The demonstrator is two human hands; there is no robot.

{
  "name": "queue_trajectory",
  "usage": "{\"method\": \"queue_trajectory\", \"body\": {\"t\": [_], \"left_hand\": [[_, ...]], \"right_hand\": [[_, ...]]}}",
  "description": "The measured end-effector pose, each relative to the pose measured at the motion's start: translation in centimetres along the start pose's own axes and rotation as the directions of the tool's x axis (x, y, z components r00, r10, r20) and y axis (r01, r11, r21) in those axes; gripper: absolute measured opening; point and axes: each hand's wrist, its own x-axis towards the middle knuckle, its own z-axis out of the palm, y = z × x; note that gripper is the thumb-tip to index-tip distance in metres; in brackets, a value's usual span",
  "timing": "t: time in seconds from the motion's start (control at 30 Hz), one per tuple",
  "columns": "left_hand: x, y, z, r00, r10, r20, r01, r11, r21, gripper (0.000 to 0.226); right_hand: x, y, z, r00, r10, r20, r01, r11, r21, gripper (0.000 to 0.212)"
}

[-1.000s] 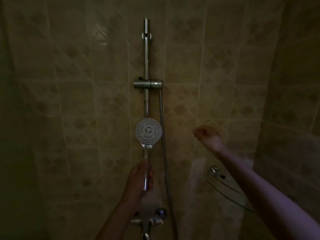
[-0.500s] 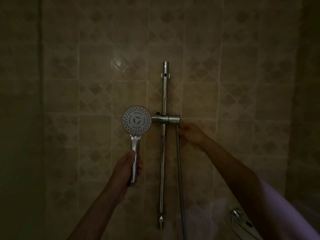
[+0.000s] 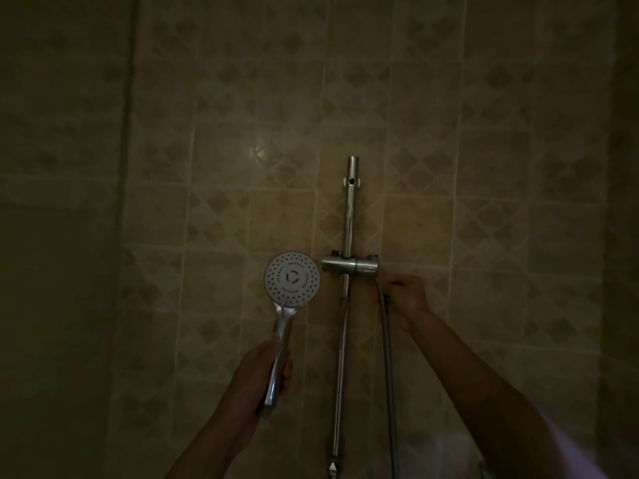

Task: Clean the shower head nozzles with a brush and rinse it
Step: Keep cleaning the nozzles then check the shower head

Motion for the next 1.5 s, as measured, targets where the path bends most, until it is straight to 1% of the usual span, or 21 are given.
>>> {"method": "queue_trajectory", "body": {"t": [0.07,0.1,0.17,0.2,0.3,0.37,0.43,0.53,0.6,0.67,0.77,0.9,0.97,1.1,1.17,1.23,1.27,1.37,1.4,1.43,1.5], "left_hand": [[-0.3,0.3,-0.2,1.0,0.015,-0.018,-0.014,1.0,0.02,0.034],[-0.4,0.5,-0.3,0.999,0.028,-0.024,-0.027,0.999,0.03,0.034],[-0.6,0.7,-0.4,0.998,0.045,-0.036,-0.044,0.998,0.037,0.034],[-0.6,0.8,-0.3,0.998,0.045,-0.039,-0.044,0.998,0.033,0.034],[-0.8,0.9,0.0,0.999,0.049,-0.014,-0.049,0.999,0.023,0.034],[-1.1,0.8,0.4,0.998,0.066,0.004,-0.066,0.997,0.027,0.032],[-1.4,0.7,0.7,0.997,0.082,0.011,-0.083,0.996,0.039,0.032],[-1.8,0.3,1.1,0.997,0.074,0.02,-0.074,0.996,0.044,0.031],[-2.4,-0.3,1.2,0.997,0.067,0.028,-0.068,0.997,0.038,0.031],[-3.0,-1.3,1.1,0.997,0.057,0.044,-0.059,0.998,0.03,0.03],[-3.8,-3.3,0.8,0.998,-0.031,0.061,0.032,0.999,-0.019,0.029],[-5.6,-6.5,-0.6,0.996,-0.03,0.082,0.029,1.0,0.01,0.028],[-7.1,-8.4,-1.6,0.996,-0.071,0.051,0.071,0.997,-0.006,0.03],[-10.7,-12.7,-3.7,0.983,-0.181,-0.017,0.181,0.983,0.024,0.034],[-12.9,-14.8,-4.8,0.968,-0.245,-0.058,0.247,0.968,0.038,0.029],[-15.2,-17.0,-5.9,0.94,-0.327,-0.094,0.331,0.944,0.023,0.027],[-16.3,-18.1,-6.5,0.923,-0.37,-0.107,0.372,0.928,-0.005,0.025],[-19.3,-21.0,-8.4,0.868,-0.474,-0.15,0.475,0.879,-0.03,0.024],[-20.0,-21.9,-9.0,0.852,-0.496,-0.171,0.499,0.866,-0.028,0.024],[-20.6,-22.8,-9.6,0.832,-0.52,-0.193,0.526,0.85,-0.024,0.025],[-21.7,-24.6,-10.9,0.796,-0.56,-0.228,0.572,0.82,-0.018,0.027]], "right_hand": [[0.8,-0.9,-0.1,0.996,-0.069,-0.061,0.07,0.997,0.013,0.007],[1.3,-1.8,-0.2,0.988,-0.111,-0.105,0.112,0.994,0.003,0.007],[2.4,-4.0,-0.6,0.971,-0.175,-0.164,0.179,0.984,0.009,0.014],[2.8,-5.2,-0.9,0.969,-0.188,-0.159,0.194,0.981,0.026,0.016],[3.1,-7.2,-1.9,0.981,-0.185,-0.065,0.188,0.981,0.045,0.024],[2.2,-7.2,-2.8,0.986,-0.166,-0.009,0.166,0.984,0.062,0.029],[0.6,-6.6,-3.6,0.989,-0.134,0.056,0.129,0.988,0.084,0.028],[-2.7,-4.5,-4.6,0.985,-0.115,0.13,0.107,0.992,0.066,0.029],[-5.2,-2.3,-5.0,0.981,-0.115,0.155,0.112,0.993,0.026,0.029],[-7.8,0.4,-5.4,0.98,-0.1,0.173,0.094,0.995,0.042,0.025],[-11.7,4.6,-5.7,0.978,-0.006,0.209,-0.016,0.994,0.107,0.02],[-17.6,10.6,-5.5,0.971,0.13,0.198,-0.165,0.971,0.173,0.02],[-20.9,13.8,-5.4,0.95,0.227,0.216,-0.265,0.949,0.17,0.025],[-26.9,19.0,-5.1,0.903,0.359,0.235,-0.386,0.919,0.078,0.043],[-29.3,20.9,-4.9,0.881,0.409,0.236,-0.423,0.906,0.008,0.042],[-31.3,22.5,-4.5,0.862,0.439,0.252,-0.43,0.898,-0.095,0.047],[-32.2,23.2,-4.3,0.854,0.451,0.259,-0.429,0.893,-0.138,0.046],[-34.6,25.7,-3.4,0.821,0.52,0.236,-0.474,0.85,-0.229,0.028],[-35.3,26.7,-3.2,0.804,0.543,0.24,-0.476,0.831,-0.287,0.027],[-35.9,27.9,-3.1,0.786,0.562,0.257,-0.465,0.812,-0.353,0.03],[-36.8,30.3,-3.1,0.758,0.571,0.315,-0.383,0.781,-0.494,0.04]]}}
